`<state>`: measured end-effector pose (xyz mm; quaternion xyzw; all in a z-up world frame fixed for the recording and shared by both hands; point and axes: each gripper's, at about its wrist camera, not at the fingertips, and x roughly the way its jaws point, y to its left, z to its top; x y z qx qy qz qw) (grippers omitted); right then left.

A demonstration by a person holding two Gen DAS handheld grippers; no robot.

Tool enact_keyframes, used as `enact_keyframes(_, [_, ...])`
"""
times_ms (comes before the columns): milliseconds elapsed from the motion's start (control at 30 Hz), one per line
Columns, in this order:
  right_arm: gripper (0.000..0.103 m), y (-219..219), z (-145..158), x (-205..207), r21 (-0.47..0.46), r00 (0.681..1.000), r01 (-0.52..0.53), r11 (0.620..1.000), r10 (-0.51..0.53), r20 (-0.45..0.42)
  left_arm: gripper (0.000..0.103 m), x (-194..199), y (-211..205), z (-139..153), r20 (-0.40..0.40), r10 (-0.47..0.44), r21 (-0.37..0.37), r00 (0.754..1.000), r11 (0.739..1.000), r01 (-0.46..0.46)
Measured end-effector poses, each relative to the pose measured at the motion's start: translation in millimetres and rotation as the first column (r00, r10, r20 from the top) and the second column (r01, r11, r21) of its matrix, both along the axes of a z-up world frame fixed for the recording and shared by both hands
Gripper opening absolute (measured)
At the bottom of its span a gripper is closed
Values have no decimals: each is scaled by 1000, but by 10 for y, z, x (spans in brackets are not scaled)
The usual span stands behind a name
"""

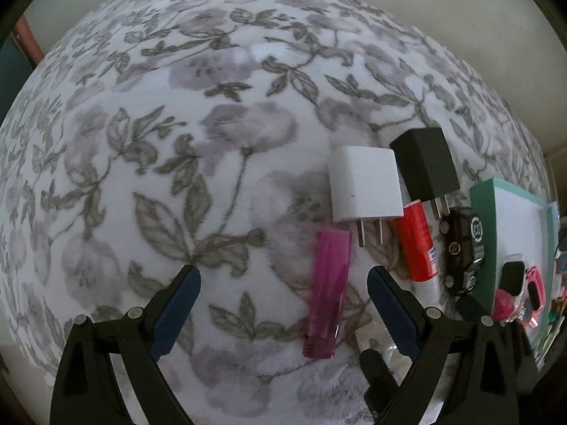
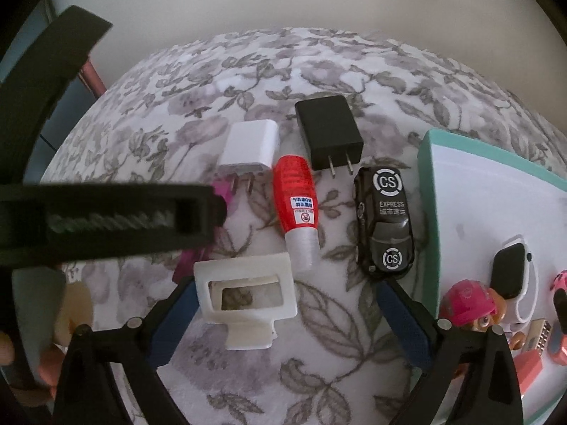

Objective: Organize rigid objects
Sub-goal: 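Grasp the magenta lipstick tube with the left tool while the right tool grasps the white plastic clip, then carry the lipstick tube and white clip over the teal tray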

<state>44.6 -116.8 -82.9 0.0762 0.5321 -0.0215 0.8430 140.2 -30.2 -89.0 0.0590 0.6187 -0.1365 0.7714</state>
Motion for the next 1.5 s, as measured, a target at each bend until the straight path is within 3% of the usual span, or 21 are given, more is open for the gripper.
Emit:
enact_keyframes(200, [96,-38,31,-39,2,1000,8,1000,-8,1,93,-26,-130,-96,14,-22,79,1000,997,21])
enact_keyframes(333, [94,-45,33,-42,5,1000,13,1000,-13,2,76,-58,-112,-95,20,-34,86,999,996,32])
enact_keyframes(567, [72,-152,42,-41,43,998,55,998,-55,-6,41,-70,-138,-24,24,-64,63,998,996,62])
enact_keyframes(667, [62,-203,57,-55,60,997,75,995,-75,-5,30,-72,-149,-24,25,-69,59,997,996,68])
enact_keyframes(800, [61,-224,64,-54,71,997,83,994,-82,-10,20,-50,-117,16,24,-70,40,997,997,69])
enact_keyframes(1000, [61,-231,61,-49,83,996,89,993,-88,-16,20,-55,54,198,36,-65,9,997,998,65])
enact_keyframes(1500, [61,-349,262,-107,129,990,133,983,-137,29,20,-138,157,834,184,-52,-49,982,997,62])
